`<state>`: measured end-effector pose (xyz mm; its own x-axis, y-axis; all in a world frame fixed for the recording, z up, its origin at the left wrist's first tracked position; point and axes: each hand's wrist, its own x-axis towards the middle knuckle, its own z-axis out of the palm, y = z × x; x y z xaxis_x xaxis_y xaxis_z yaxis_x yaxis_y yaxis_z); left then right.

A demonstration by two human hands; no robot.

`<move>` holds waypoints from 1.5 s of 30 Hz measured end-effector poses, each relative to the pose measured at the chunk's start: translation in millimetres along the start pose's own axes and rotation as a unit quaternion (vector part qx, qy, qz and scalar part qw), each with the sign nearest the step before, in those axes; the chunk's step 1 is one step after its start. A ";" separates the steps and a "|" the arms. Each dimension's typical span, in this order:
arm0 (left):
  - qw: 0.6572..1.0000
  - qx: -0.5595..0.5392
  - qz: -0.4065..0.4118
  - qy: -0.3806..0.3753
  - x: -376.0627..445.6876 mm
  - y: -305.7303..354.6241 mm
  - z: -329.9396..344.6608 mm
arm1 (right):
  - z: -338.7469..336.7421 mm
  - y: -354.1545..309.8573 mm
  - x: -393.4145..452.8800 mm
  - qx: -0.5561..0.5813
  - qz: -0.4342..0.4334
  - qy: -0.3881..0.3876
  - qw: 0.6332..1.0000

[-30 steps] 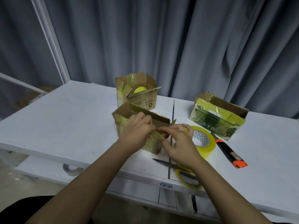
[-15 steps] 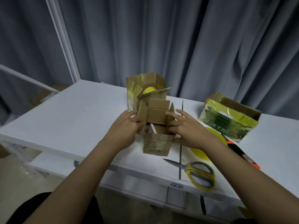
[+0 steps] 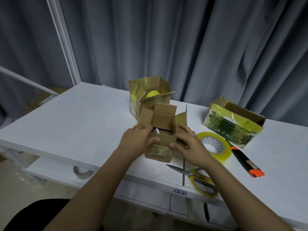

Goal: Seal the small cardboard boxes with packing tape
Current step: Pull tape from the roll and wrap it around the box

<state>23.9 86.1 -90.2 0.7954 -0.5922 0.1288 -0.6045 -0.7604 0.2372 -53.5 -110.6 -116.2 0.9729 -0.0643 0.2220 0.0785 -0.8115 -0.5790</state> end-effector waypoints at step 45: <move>0.987 -0.051 -0.073 0.133 7.8 26.3 23.7 | -3.6 -2.7 -10.7 0.006 -0.072 0.186 0.980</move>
<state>13.2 55.1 -105.8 0.8649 -0.3767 0.3318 -0.4860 -0.7938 0.3657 -64.9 -109.8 -114.2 0.8049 -0.1581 0.5720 0.2148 -0.8209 -0.5291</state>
